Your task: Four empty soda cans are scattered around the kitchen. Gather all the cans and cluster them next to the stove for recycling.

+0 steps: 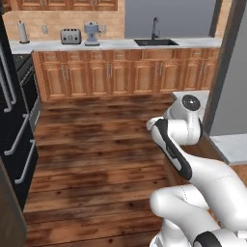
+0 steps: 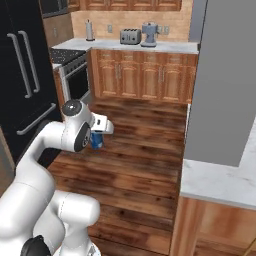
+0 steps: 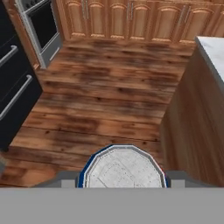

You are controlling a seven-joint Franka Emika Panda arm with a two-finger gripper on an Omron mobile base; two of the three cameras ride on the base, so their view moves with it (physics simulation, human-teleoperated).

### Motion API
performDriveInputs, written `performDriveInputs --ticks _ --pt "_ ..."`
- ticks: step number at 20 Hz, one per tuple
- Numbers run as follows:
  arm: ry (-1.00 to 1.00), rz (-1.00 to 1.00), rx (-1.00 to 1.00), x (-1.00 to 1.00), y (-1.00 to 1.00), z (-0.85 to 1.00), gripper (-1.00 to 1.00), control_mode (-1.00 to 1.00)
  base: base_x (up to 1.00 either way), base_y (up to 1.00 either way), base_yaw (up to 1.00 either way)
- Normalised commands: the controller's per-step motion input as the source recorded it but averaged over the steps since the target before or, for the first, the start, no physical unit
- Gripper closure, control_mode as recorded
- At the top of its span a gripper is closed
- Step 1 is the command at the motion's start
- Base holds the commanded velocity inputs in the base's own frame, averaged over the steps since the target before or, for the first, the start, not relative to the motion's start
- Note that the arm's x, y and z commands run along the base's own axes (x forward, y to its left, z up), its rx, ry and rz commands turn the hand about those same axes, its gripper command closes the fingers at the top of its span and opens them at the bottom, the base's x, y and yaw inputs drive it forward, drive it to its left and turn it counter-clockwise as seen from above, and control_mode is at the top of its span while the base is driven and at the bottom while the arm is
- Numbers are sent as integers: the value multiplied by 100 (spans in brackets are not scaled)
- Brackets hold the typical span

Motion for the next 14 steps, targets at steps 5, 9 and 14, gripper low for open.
performDriveInputs --ticks 5,9,14 --pt "0 0 0 0 0 0 100 100 78 28 -1" --pt "0 0 0 0 0 0 100 100 78 28 -2" --pt "0 0 0 0 0 0 100 100 74 32 -1"
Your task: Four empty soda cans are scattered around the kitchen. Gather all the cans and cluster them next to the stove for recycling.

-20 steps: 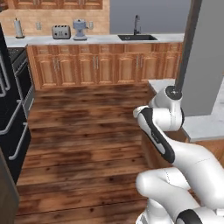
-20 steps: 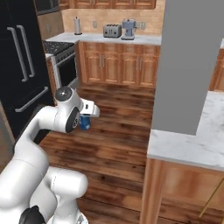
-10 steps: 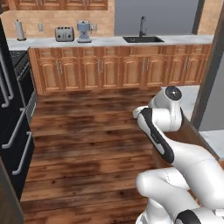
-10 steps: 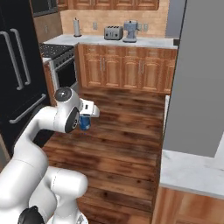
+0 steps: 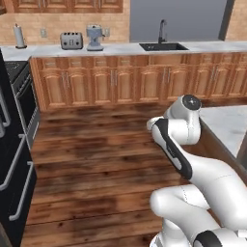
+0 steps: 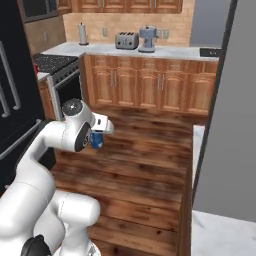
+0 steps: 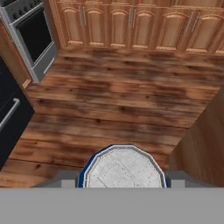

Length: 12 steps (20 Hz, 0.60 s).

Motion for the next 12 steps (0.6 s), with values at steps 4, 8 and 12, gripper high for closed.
performDriveInputs --ticks 4,8,12 --pt "0 0 0 0 0 0 100 100 73 38 0" --pt "0 0 0 0 0 0 100 100 74 35 0" --pt "0 0 0 0 0 0 100 100 78 30 0"
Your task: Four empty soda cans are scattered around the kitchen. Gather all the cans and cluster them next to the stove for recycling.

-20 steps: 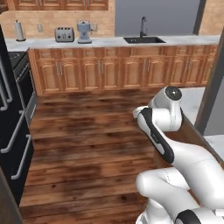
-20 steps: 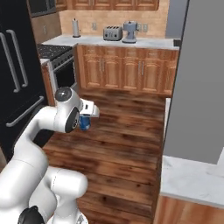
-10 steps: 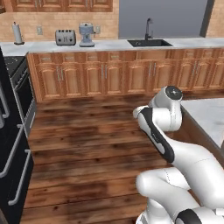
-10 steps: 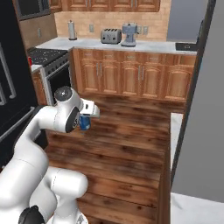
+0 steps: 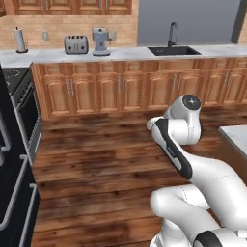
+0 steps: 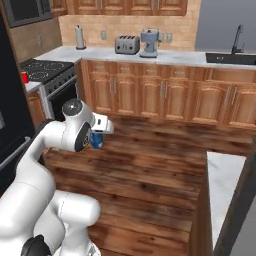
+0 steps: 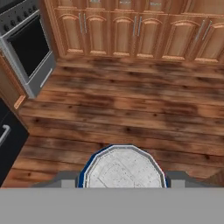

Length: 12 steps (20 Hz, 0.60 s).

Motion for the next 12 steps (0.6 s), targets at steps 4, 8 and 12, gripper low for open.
performDriveInputs --ticks 4,8,12 --pt "0 0 0 0 0 0 100 100 86 27 0" --pt "0 0 0 0 0 0 100 100 91 23 0" --pt "0 0 0 0 0 0 100 100 91 21 0"
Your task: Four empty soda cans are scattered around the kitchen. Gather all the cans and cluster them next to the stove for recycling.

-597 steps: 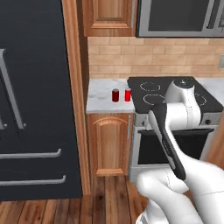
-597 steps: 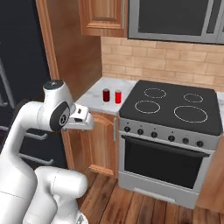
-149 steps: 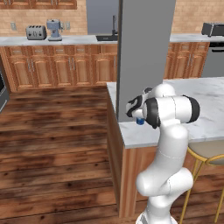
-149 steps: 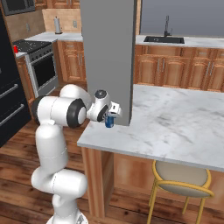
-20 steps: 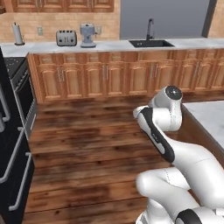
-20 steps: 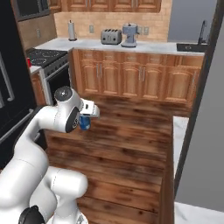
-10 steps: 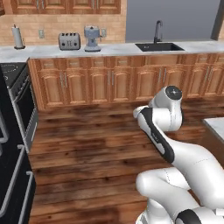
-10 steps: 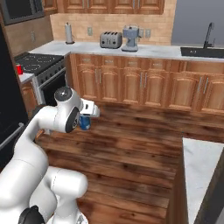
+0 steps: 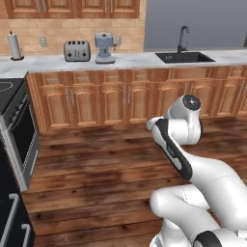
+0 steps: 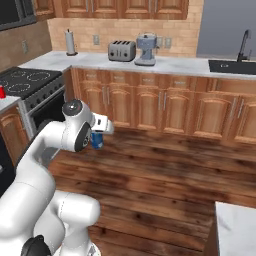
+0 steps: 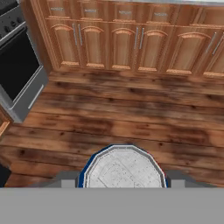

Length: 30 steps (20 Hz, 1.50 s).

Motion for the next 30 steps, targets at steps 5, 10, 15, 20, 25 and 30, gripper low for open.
performDriveInputs --ticks 5,10,15,20,25,30 --pt "0 0 0 0 0 0 100 100 90 19 0" --pt "0 0 0 0 0 0 100 100 85 17 0" --pt "0 0 0 0 0 0 100 100 76 23 4" --pt "0 0 0 0 0 0 100 100 60 31 11" --pt "0 0 0 0 0 0 100 100 42 39 26" --pt "0 0 0 0 0 0 100 100 29 32 32"
